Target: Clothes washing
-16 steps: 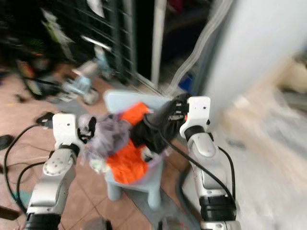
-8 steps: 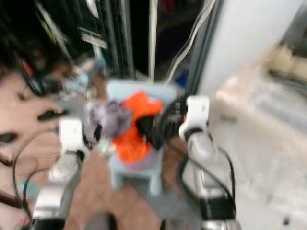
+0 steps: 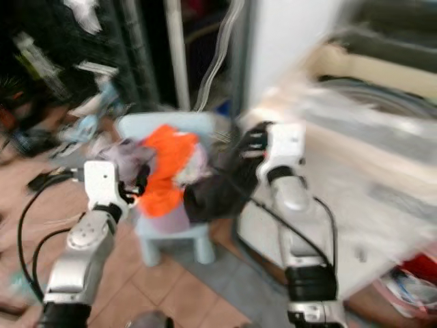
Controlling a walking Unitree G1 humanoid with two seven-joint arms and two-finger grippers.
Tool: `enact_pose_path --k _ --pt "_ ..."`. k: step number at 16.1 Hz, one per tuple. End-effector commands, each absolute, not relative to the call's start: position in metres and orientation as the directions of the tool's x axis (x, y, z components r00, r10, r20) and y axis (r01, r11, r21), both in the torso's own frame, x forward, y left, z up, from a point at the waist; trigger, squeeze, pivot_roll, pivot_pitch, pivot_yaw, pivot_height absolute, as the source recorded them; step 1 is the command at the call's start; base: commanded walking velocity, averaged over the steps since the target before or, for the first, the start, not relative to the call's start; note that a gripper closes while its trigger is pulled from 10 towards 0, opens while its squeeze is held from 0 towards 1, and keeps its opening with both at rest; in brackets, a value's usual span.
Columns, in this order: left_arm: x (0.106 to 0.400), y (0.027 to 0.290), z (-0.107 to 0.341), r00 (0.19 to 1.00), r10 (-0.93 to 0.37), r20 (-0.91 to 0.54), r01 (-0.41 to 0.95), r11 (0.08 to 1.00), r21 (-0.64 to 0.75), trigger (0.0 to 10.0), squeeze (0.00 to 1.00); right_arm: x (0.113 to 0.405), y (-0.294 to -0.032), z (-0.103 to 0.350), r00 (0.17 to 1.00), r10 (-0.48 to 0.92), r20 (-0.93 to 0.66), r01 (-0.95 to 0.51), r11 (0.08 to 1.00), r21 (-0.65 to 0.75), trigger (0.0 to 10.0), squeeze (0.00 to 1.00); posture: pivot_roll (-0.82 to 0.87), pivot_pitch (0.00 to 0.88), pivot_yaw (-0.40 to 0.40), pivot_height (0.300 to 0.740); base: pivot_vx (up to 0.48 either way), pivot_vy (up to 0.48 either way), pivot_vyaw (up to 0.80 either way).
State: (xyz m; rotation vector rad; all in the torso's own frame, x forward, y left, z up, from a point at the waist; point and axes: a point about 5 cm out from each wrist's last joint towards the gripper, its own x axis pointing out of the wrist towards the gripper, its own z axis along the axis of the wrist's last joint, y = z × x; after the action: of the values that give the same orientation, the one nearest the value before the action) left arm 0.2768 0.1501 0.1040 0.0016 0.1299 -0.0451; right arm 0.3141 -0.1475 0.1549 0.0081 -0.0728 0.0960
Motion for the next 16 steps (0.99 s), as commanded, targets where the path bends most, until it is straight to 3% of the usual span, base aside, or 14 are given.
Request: enact_pose_path --k 1,8,16 --pt "0.276 0.151 0.105 0.991 -0.051 -0.124 0.050 0.999 -0.013 10.0 0.00 0.315 -0.148 0.161 0.991 0.086 0.104 -0.086 0.996 -0.003 10.0 0.00 -0.03 0.000 0.016 0.740 0.000 0.000 -0.80" --pt "0.273 0.145 0.097 0.988 -0.049 -0.149 0.043 0.998 -0.042 10.0 0.00 0.326 -0.148 0.174 0.966 0.203 0.157 -0.178 0.971 -0.161 10.0 0.00 -0.03 0.000 0.007 0.740 0.000 0.000 -0.80" --pt "0.271 0.152 0.094 0.987 -0.007 -0.161 -0.002 0.998 -0.056 10.0 0.00 0.339 -0.139 0.201 0.923 0.293 0.249 -0.236 0.943 -0.236 10.0 0.00 -0.03 0.000 0.003 0.740 0.324 0.000 -0.67"
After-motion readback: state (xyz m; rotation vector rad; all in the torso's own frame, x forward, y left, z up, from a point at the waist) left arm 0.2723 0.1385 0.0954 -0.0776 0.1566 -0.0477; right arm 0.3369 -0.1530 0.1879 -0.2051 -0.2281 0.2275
